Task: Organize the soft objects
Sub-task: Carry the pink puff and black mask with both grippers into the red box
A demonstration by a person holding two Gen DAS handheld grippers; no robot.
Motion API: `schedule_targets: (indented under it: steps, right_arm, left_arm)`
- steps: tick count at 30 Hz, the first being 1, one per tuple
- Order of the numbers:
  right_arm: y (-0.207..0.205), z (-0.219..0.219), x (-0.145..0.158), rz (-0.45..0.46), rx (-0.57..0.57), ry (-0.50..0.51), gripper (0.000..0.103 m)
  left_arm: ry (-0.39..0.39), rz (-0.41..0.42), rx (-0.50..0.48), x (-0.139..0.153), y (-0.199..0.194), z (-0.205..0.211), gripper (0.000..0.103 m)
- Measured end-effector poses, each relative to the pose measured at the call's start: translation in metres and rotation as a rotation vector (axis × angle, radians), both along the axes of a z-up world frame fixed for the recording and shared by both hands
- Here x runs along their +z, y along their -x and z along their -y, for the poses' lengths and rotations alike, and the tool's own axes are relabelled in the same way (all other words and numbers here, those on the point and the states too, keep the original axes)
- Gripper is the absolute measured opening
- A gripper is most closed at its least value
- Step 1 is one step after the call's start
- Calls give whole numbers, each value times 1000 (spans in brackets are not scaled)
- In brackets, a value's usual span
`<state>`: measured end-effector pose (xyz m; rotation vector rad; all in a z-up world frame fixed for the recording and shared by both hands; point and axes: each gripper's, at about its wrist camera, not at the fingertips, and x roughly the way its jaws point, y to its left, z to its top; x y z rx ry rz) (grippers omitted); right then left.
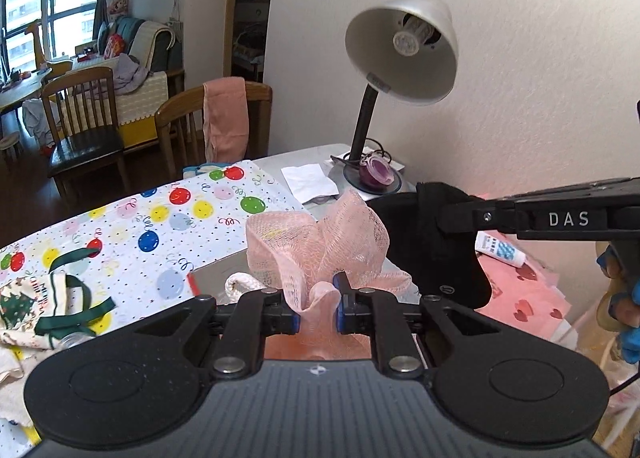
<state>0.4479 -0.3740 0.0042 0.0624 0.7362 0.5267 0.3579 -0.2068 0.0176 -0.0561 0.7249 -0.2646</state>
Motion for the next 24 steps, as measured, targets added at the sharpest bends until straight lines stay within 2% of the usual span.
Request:
schedule_targets:
  steps: [6, 12, 24]
  right_arm:
    - [-33, 5, -13, -3, 15, 2, 4]
    - [-62, 5, -39, -43, 16, 14, 4]
    - [-85, 8, -93, -129, 10, 107, 4]
  left_arm:
    - [-37, -38, 3, -20, -33, 23, 15]
    - [-69, -88, 7, -47, -58, 43, 15]
    - [-33, -234, 17, -101, -86, 50, 15]
